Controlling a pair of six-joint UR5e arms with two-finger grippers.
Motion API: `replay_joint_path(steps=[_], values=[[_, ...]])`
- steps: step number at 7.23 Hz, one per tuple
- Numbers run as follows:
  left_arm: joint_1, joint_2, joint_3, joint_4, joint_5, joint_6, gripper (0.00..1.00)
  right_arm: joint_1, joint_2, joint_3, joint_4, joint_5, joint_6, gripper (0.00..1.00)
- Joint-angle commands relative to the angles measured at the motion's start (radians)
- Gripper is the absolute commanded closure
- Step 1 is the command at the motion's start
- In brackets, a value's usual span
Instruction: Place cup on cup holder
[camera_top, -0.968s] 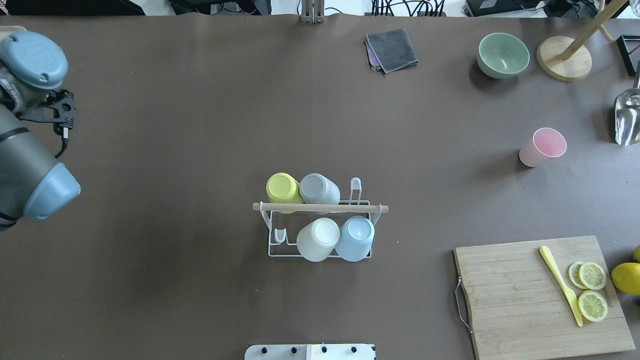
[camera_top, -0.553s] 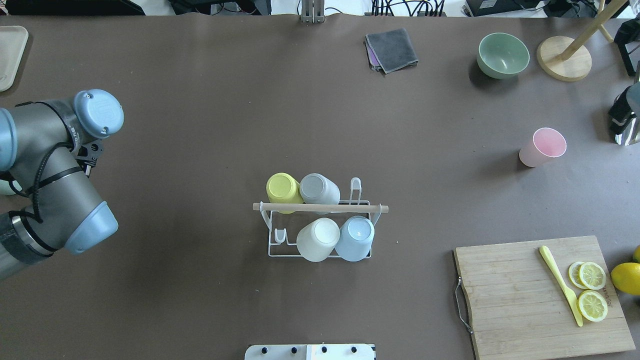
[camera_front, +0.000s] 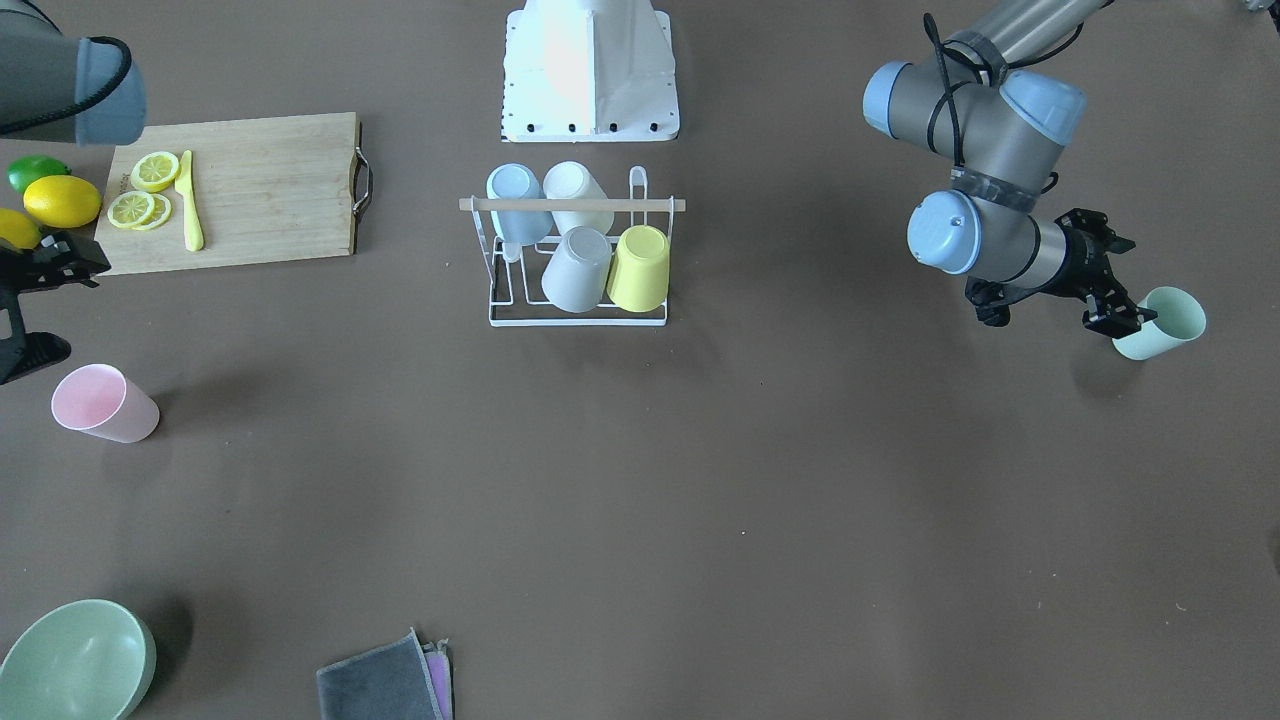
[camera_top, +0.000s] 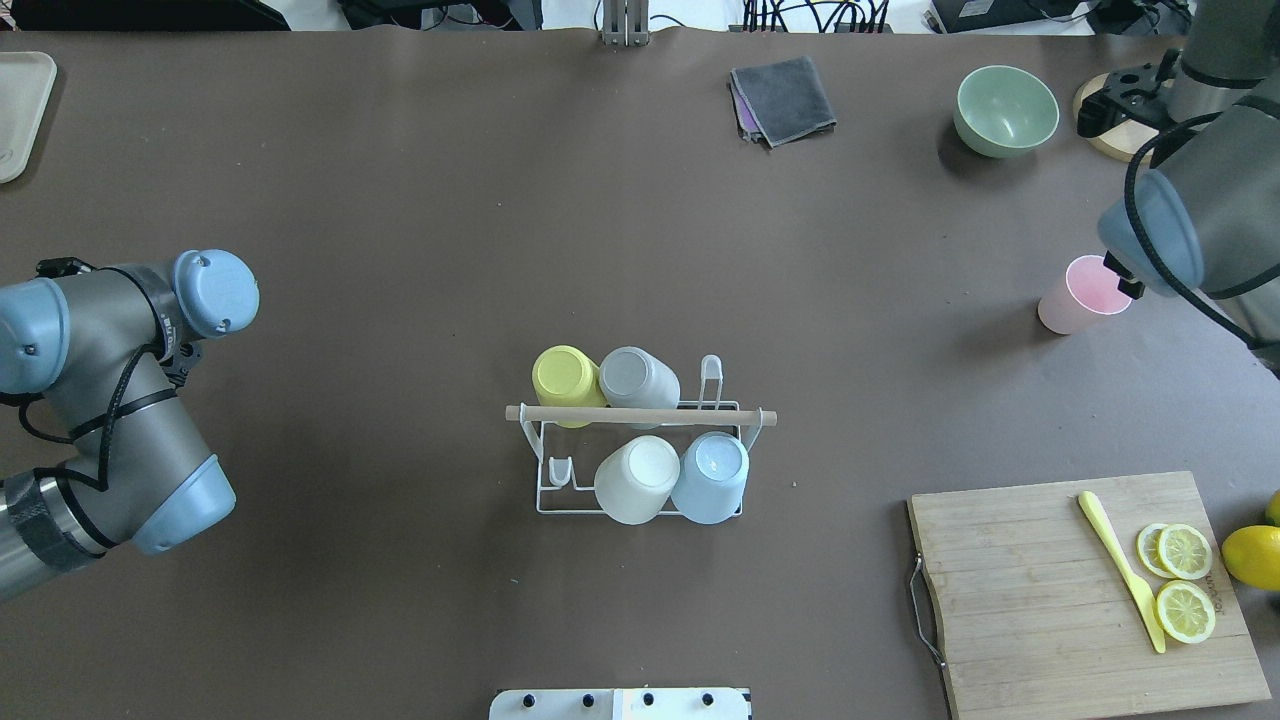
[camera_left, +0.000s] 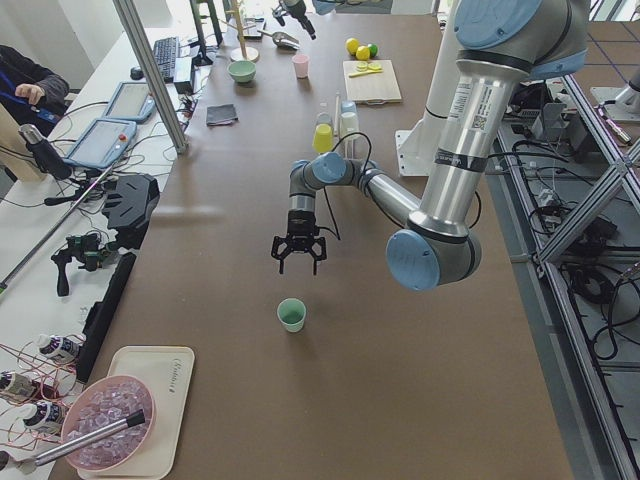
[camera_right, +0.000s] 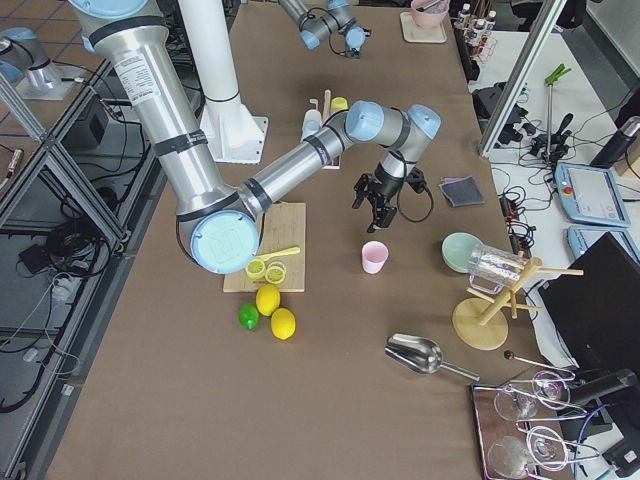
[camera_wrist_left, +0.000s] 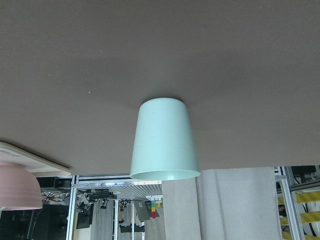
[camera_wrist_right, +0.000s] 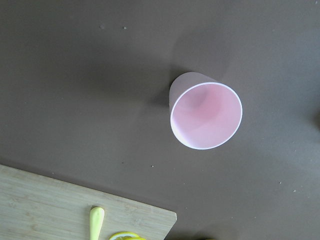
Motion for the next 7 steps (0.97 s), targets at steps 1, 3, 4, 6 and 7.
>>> replay_joint_path(steps=[1,3,4,6,7], values=[[0.013,0.079,0.002,-0.114,0.001,0.0,0.01,-0.06,0.053,-0.038,-0.001,-0.078,0.009,0.01],[0.016,0.081,0.007,-0.128,0.001,0.0,0.01,-0.062,0.163,-0.24,0.001,-0.095,-0.01,0.0],[0.02,0.07,0.016,-0.128,0.001,0.003,0.01,-0.066,0.195,-0.323,0.001,-0.12,-0.077,0.01],[0.021,0.067,0.055,-0.201,0.068,0.049,0.01,-0.094,0.212,-0.412,0.034,-0.182,-0.136,0.01],[0.026,0.074,0.069,-0.241,0.07,0.078,0.01,-0.118,0.226,-0.461,0.027,-0.19,-0.162,0.01]])
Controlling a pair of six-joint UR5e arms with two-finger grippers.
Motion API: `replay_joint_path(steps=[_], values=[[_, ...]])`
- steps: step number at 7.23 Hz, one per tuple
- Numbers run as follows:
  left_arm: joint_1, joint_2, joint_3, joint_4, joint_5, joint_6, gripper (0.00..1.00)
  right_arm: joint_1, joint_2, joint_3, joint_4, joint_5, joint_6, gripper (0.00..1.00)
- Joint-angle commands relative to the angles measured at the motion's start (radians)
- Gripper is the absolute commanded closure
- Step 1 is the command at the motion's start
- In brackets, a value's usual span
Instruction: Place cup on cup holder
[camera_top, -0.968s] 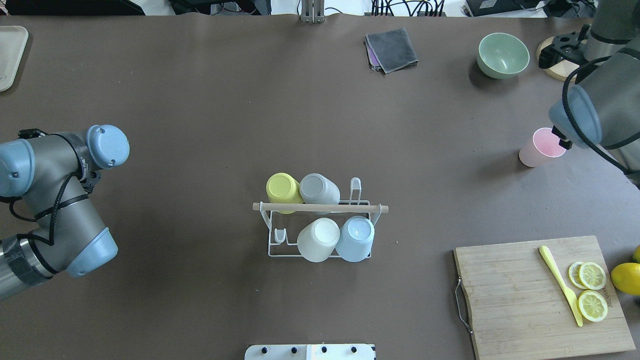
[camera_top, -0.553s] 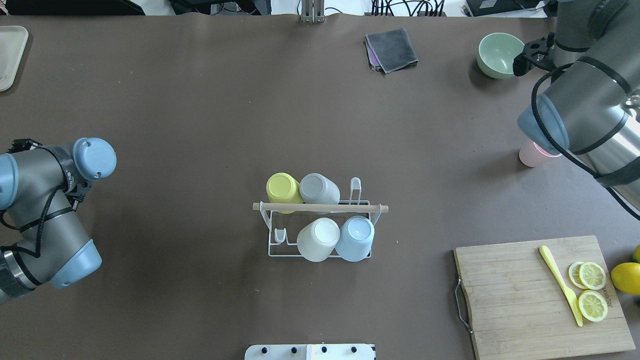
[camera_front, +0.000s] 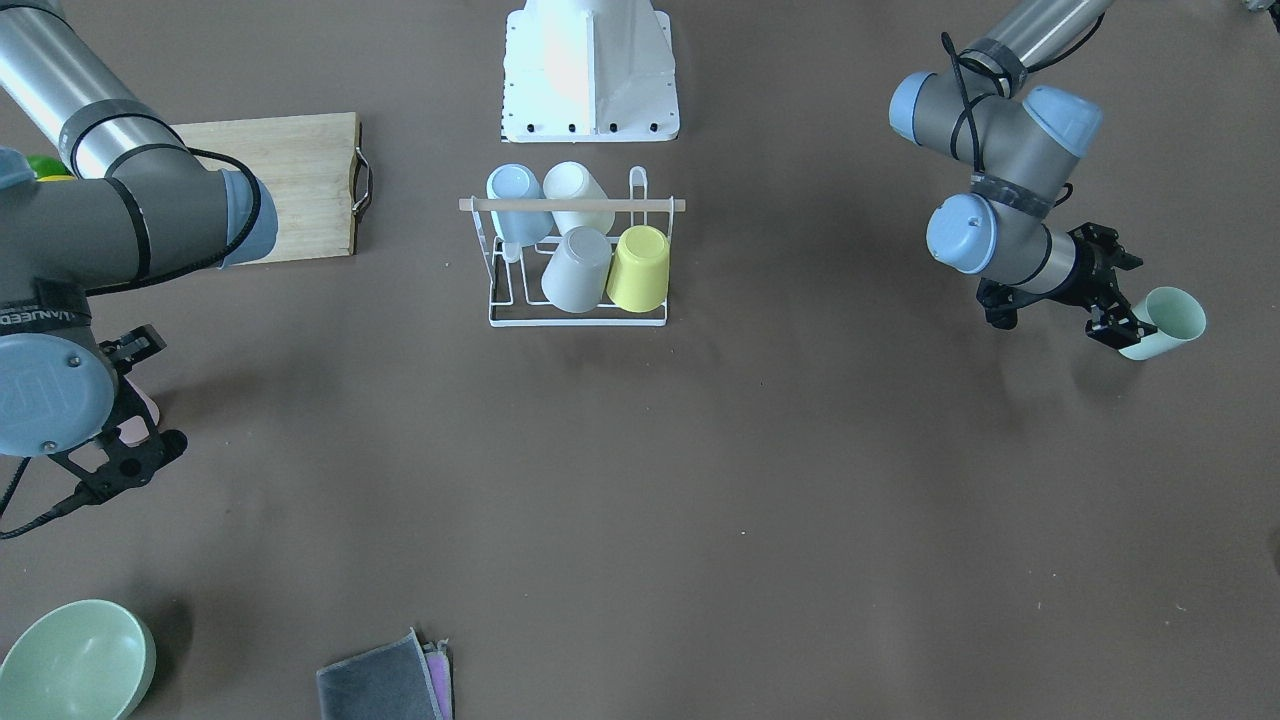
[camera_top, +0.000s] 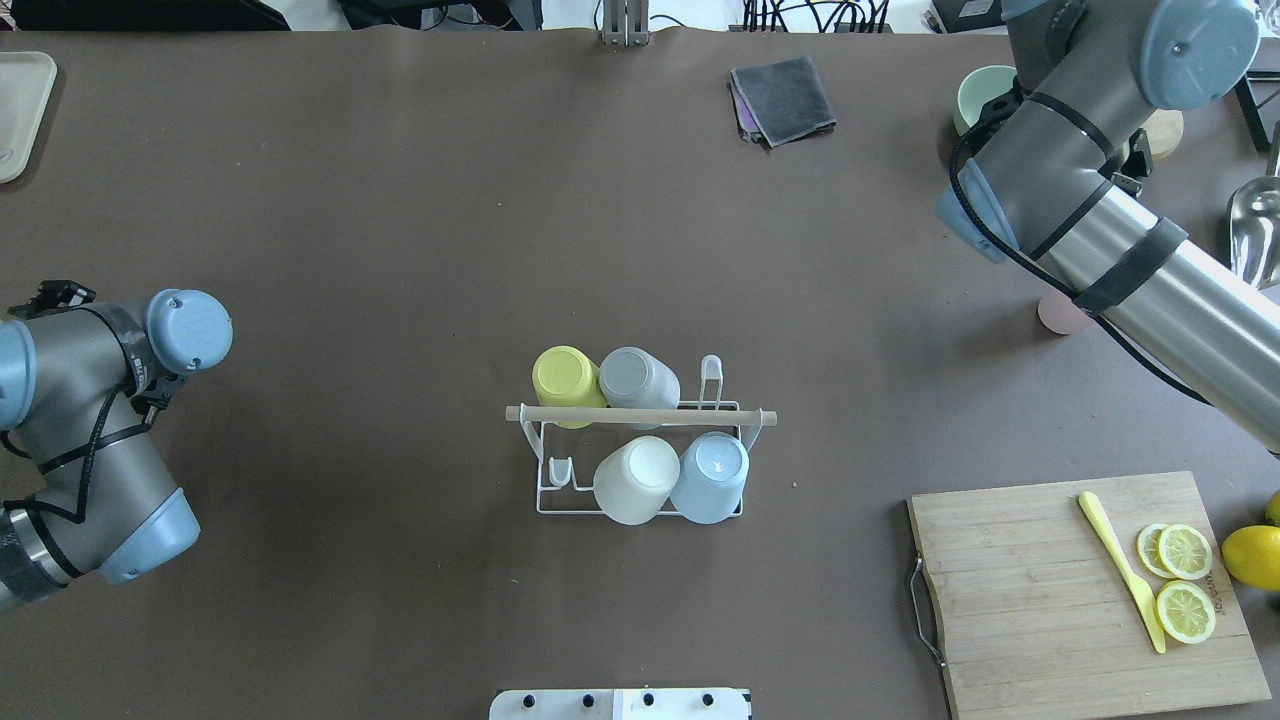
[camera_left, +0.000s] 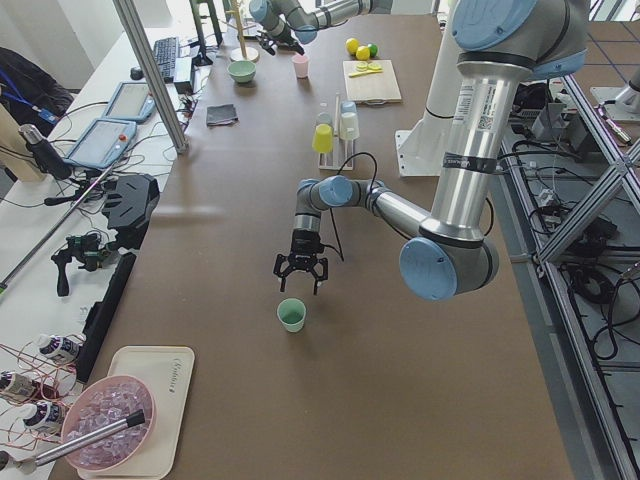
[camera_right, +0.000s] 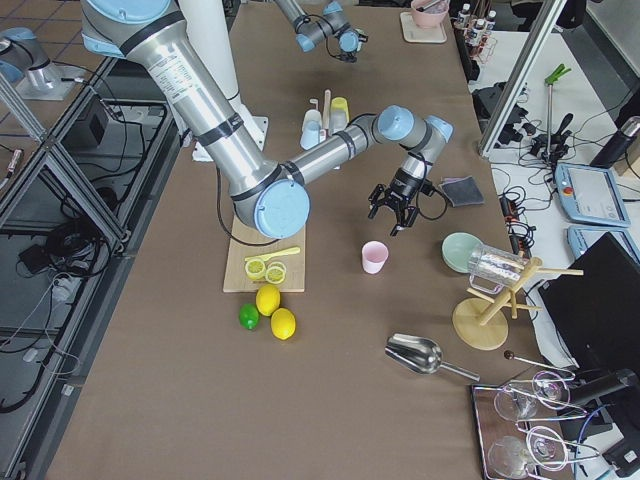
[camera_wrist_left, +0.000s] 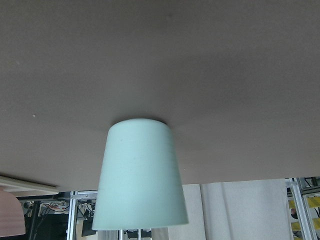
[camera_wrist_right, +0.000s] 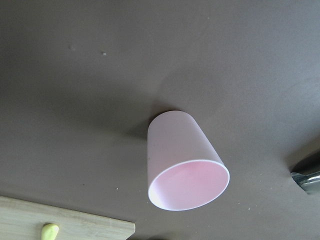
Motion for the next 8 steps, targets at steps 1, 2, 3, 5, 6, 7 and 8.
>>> replay_joint_path(steps=[1,2,3,5,6,7,8], values=[[0.005,0.007,0.045,-0.066,0.018,0.028,0.01,-0.028,0.022,-0.104,0.01,-0.019,-0.035,0.01],[0.006,0.005,0.07,-0.089,0.018,0.028,0.01,-0.036,0.094,-0.223,0.026,-0.048,-0.039,0.01],[0.011,0.008,0.073,-0.092,0.018,0.028,0.01,-0.054,0.178,-0.346,0.028,-0.109,-0.085,0.01],[0.013,0.01,0.076,-0.093,0.018,0.028,0.01,-0.059,0.171,-0.391,0.071,-0.158,-0.148,0.01],[0.013,0.011,0.079,-0.095,0.018,0.026,0.01,-0.078,0.171,-0.399,0.071,-0.171,-0.162,0.01],[0.013,0.016,0.079,-0.104,0.018,0.025,0.01,-0.088,0.173,-0.421,0.071,-0.171,-0.189,0.01],[0.013,0.027,0.079,-0.11,0.018,0.025,0.01,-0.091,0.174,-0.431,0.071,-0.171,-0.194,0.01]])
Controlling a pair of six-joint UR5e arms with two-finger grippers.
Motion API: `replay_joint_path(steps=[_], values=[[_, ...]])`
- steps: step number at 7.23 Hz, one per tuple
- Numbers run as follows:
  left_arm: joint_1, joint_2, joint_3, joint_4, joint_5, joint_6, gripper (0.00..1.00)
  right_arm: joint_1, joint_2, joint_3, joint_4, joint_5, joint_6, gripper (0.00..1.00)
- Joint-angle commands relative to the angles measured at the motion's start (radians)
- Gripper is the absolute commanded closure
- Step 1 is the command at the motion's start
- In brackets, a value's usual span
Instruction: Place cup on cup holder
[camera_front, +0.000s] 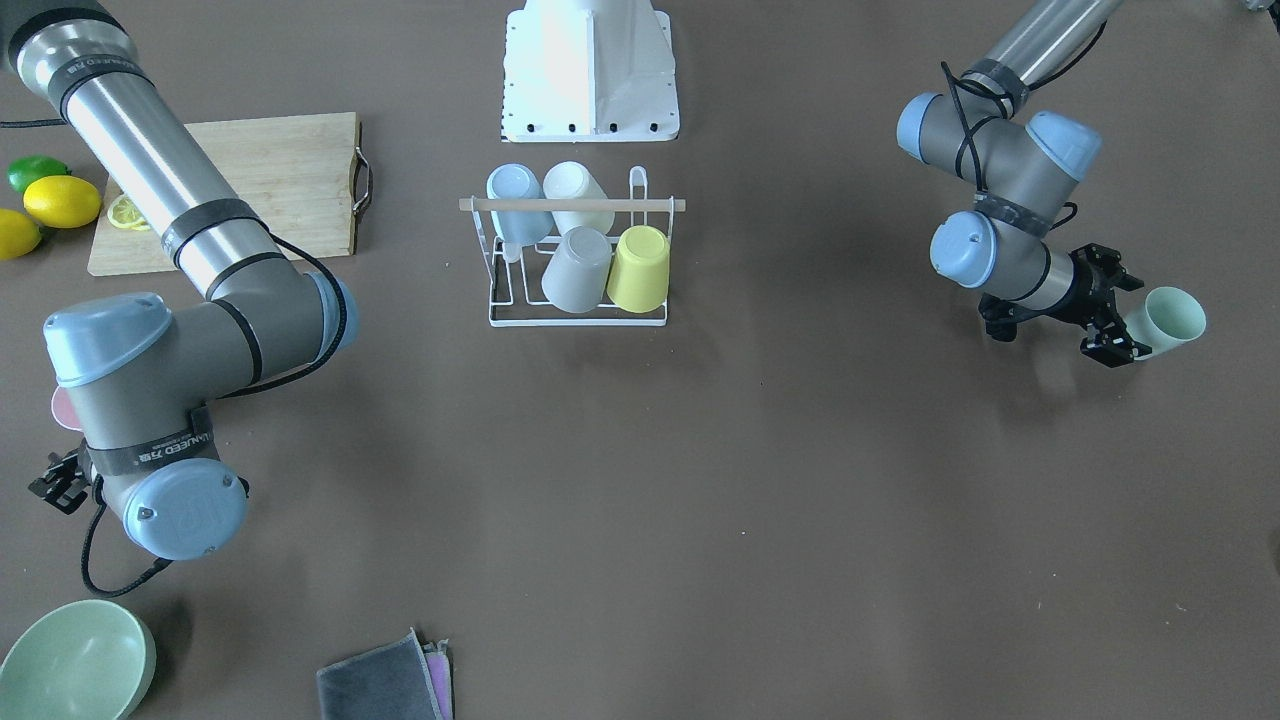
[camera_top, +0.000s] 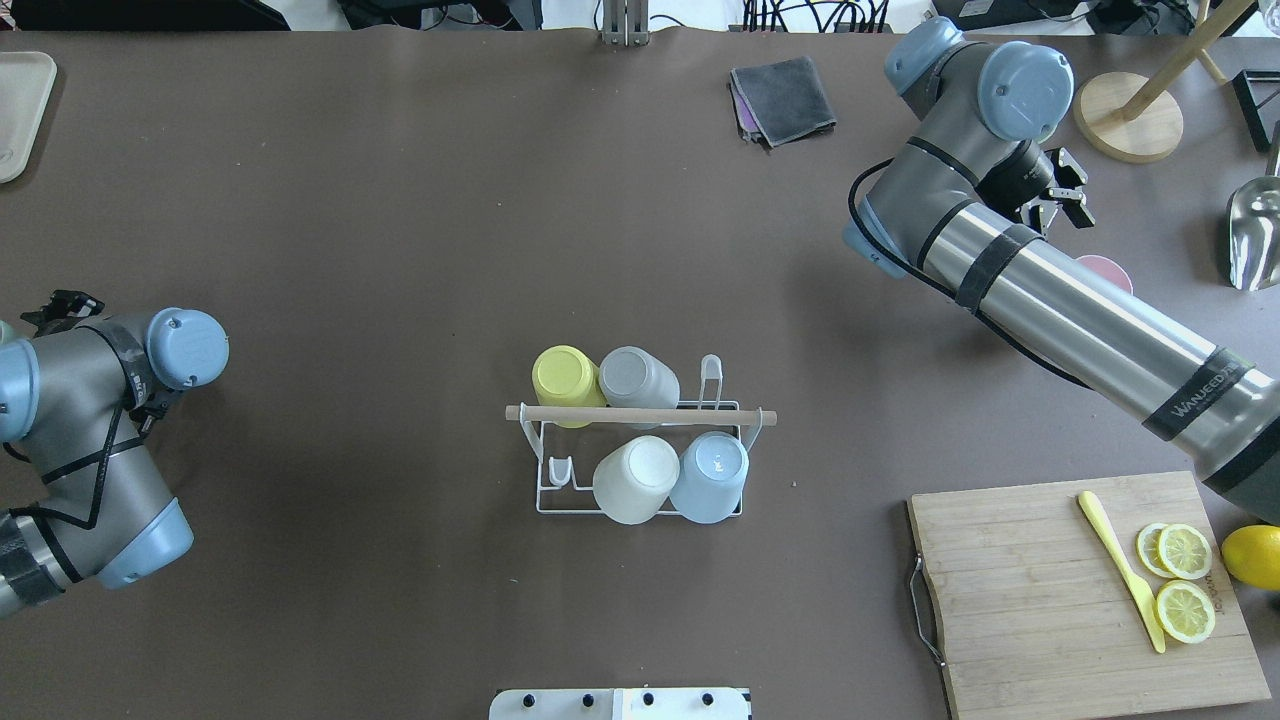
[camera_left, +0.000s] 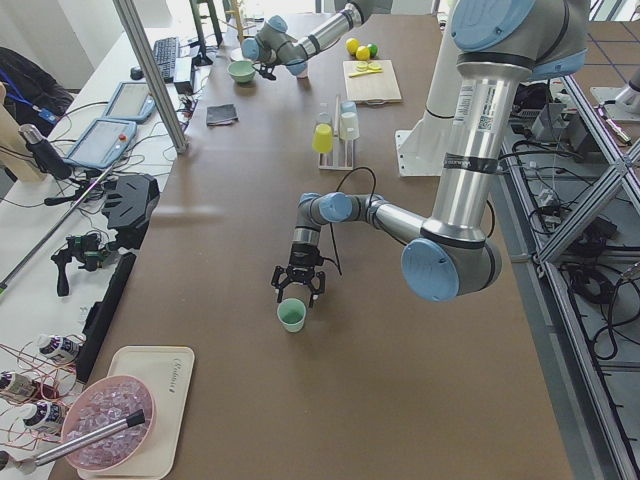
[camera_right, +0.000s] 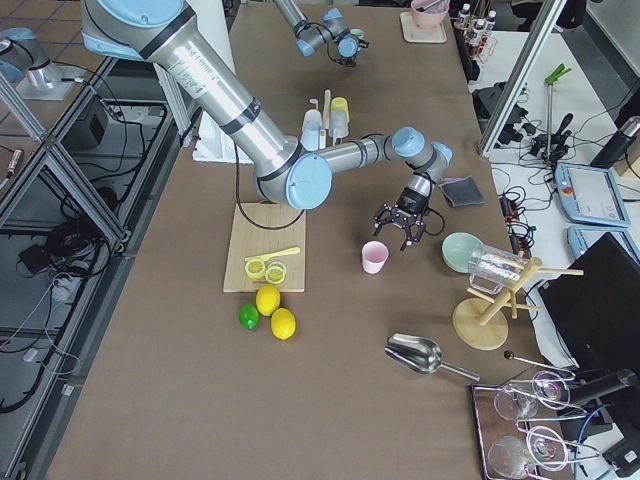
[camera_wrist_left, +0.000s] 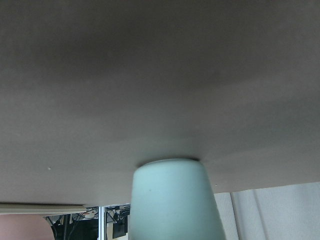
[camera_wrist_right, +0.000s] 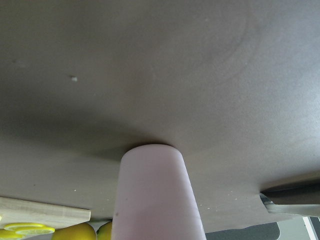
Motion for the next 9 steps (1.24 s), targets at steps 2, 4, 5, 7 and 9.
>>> replay_joint_path(steps=[2,4,5,7,9], values=[[0.0,0.022,0.004,-0.029,0.0,-0.002,0.01,-0.034,0.008,-0.038,-0.001,-0.033,-0.024,0.02],[0.0,0.039,0.016,-0.065,0.0,-0.002,0.01,-0.067,0.02,-0.044,-0.002,-0.105,-0.025,0.02],[0.0,0.041,0.024,-0.074,0.0,-0.004,0.01,-0.075,0.022,-0.059,-0.001,-0.141,-0.035,0.02],[0.0,0.041,0.03,-0.082,0.0,-0.004,0.01,-0.088,0.036,-0.059,0.001,-0.191,-0.08,0.02],[-0.001,0.041,0.03,-0.083,0.0,-0.004,0.01,-0.107,0.034,-0.062,0.021,-0.238,-0.107,0.02]])
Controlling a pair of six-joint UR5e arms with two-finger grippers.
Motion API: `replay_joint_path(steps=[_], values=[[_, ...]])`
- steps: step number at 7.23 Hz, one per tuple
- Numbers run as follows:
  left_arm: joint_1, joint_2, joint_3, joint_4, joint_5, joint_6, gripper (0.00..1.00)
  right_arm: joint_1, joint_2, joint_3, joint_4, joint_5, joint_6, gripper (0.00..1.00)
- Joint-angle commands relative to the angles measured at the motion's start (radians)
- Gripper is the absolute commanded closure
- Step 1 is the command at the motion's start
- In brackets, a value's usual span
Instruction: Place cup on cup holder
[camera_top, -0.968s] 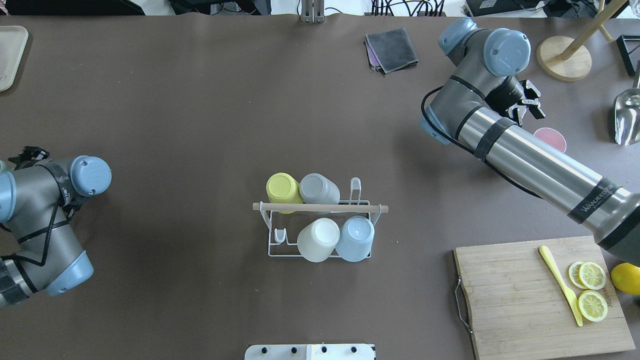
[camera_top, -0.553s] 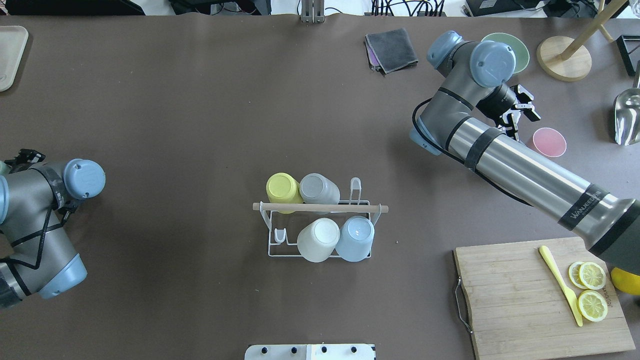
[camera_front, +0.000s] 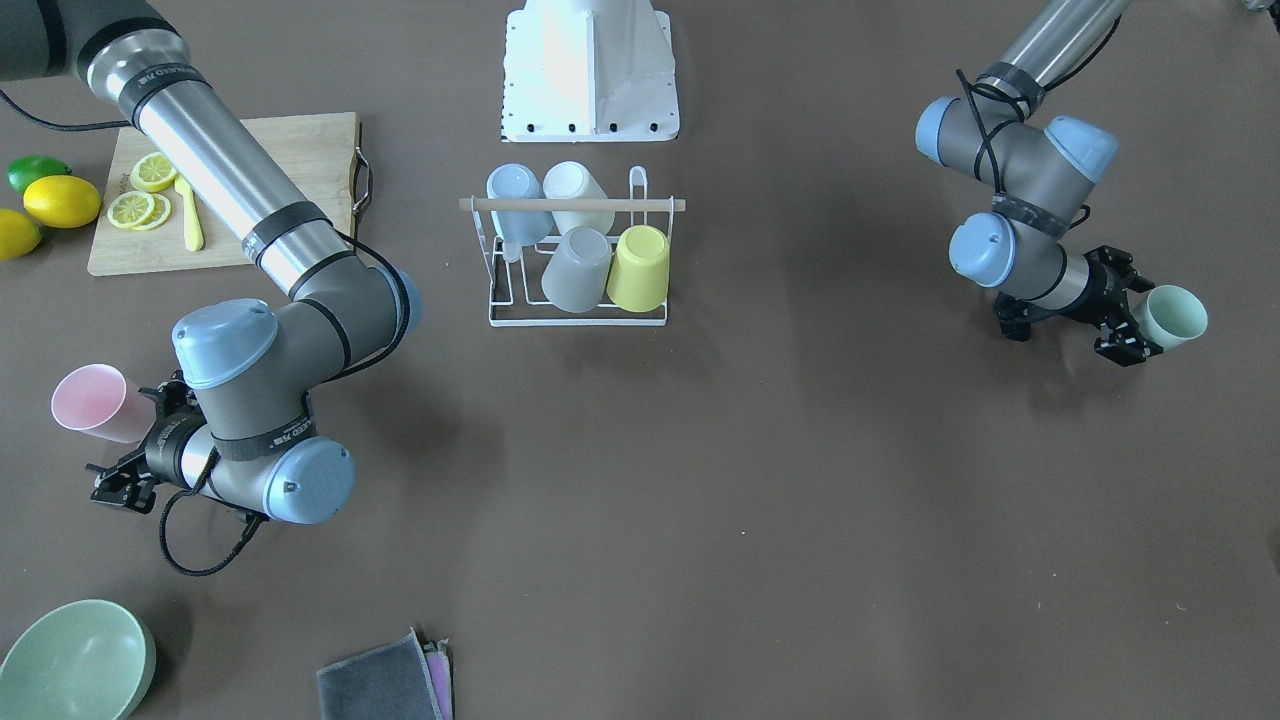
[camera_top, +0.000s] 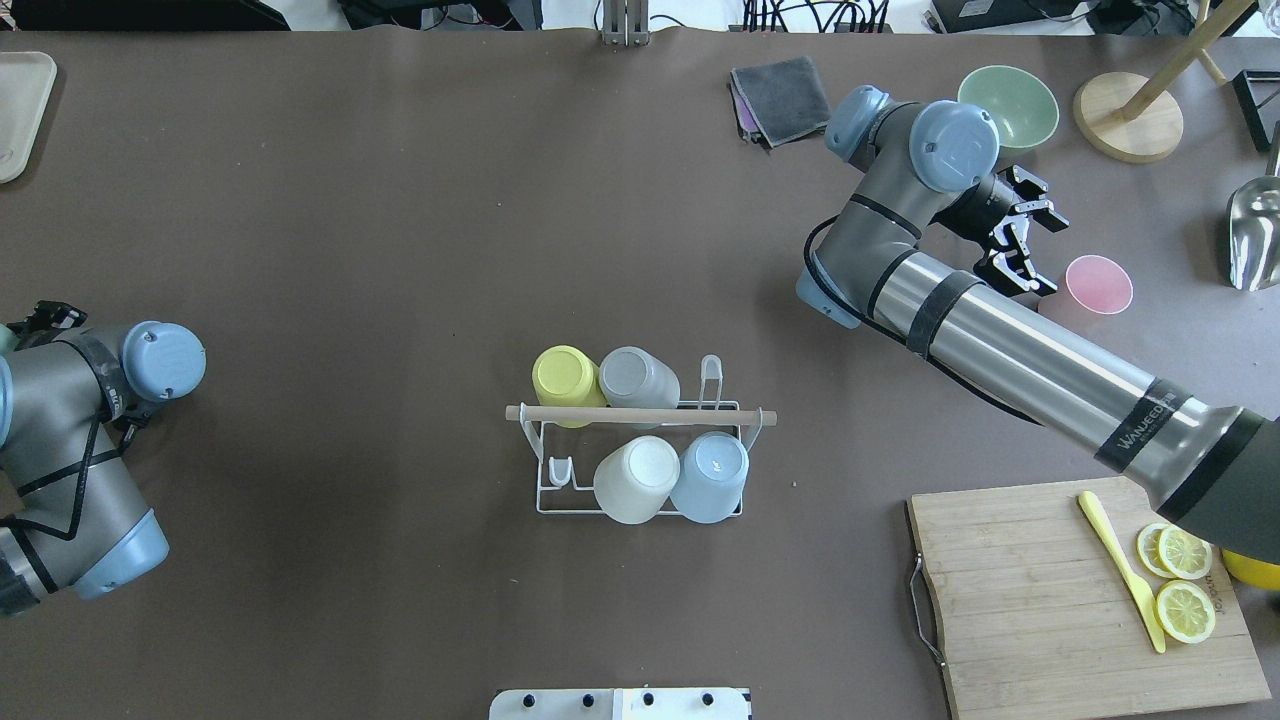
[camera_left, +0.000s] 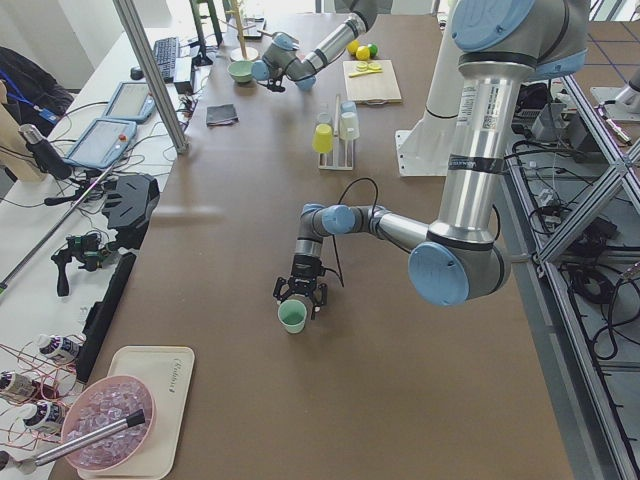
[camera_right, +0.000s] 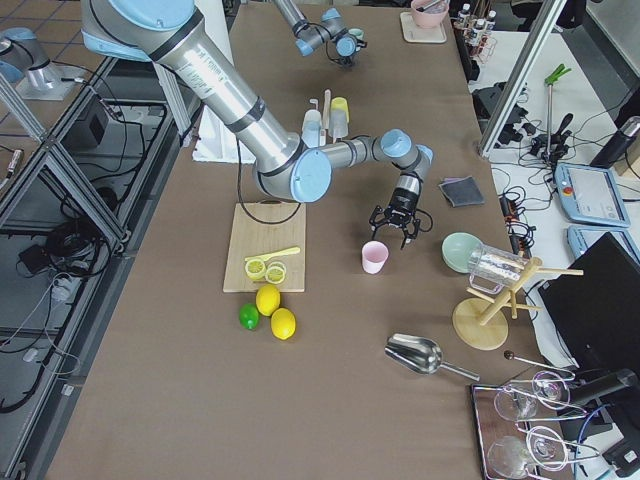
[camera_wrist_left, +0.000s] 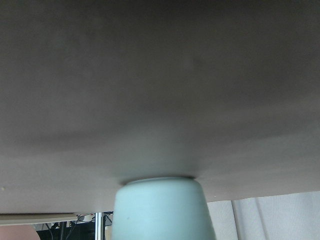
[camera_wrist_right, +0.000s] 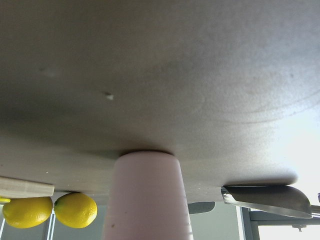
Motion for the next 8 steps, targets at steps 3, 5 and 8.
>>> replay_joint_path(steps=[3,5,8], values=[[-0.007,0.034,-0.001,-0.054,0.0,0.006,0.01,-0.028,-0.002,-0.07,0.075,-0.065,-0.049,0.02],[-0.011,0.044,-0.001,-0.074,0.0,0.006,0.01,-0.028,-0.002,-0.078,0.078,-0.067,-0.101,0.02],[-0.019,0.055,-0.002,-0.098,0.0,0.006,0.01,-0.018,0.004,-0.078,0.068,-0.062,-0.142,0.02]])
